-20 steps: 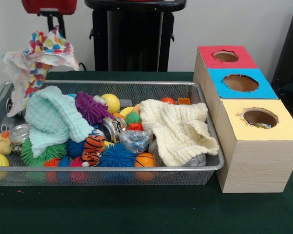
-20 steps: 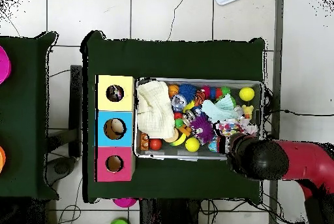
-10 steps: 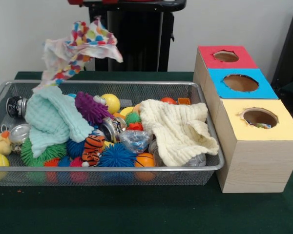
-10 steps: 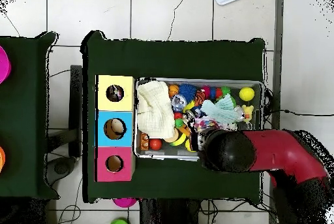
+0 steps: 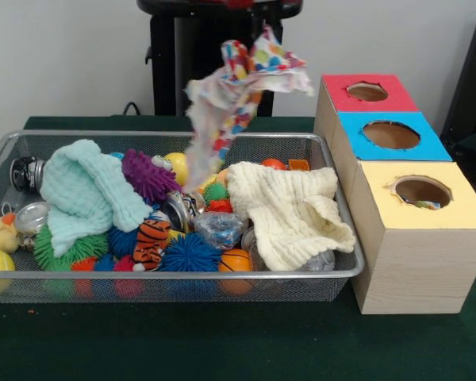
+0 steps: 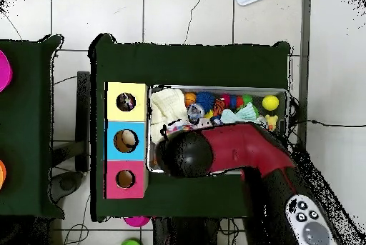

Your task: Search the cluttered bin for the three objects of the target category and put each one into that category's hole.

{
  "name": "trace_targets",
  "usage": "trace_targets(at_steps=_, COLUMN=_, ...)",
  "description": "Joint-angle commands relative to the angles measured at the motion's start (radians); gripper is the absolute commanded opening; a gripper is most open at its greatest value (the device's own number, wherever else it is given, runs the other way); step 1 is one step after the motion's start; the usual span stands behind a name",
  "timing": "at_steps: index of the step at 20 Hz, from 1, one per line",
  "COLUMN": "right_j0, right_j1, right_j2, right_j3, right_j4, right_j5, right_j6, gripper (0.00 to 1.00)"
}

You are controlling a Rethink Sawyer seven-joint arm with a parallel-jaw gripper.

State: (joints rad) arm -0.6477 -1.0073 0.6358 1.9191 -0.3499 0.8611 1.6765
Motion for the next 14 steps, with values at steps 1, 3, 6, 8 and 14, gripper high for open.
trace_targets(at_steps=1, right_j0=0.139, right_j1=0.068, right_j2=-0.108, right_j3=-0.137, right_j4=0.078, right_j5=0.099, right_j6=0.305, gripper=0.00)
trace_targets(at_steps=3, right_j0=0.181, right_j1=0.076, right_j2=-0.133, right_j3=-0.177, right_j4=0.097, right_j5=0.125, right_j6=0.325, gripper=0.00)
trace_targets(at_steps=6, right_j0=0.222, right_j1=0.083, right_j2=-0.161, right_j3=-0.227, right_j4=0.125, right_j5=0.167, right_j6=0.337, gripper=0.00)
trace_targets(at_steps=8, right_j0=0.252, right_j1=0.095, right_j2=-0.175, right_j3=-0.269, right_j4=0.139, right_j5=0.192, right_j6=0.344, gripper=0.00)
trace_targets(at_steps=14, right_j0=0.344, right_j1=0.126, right_j2=-0.225, right_j3=-0.379, right_j4=0.177, right_j5=0.250, right_j6=0.407, gripper=0.00)
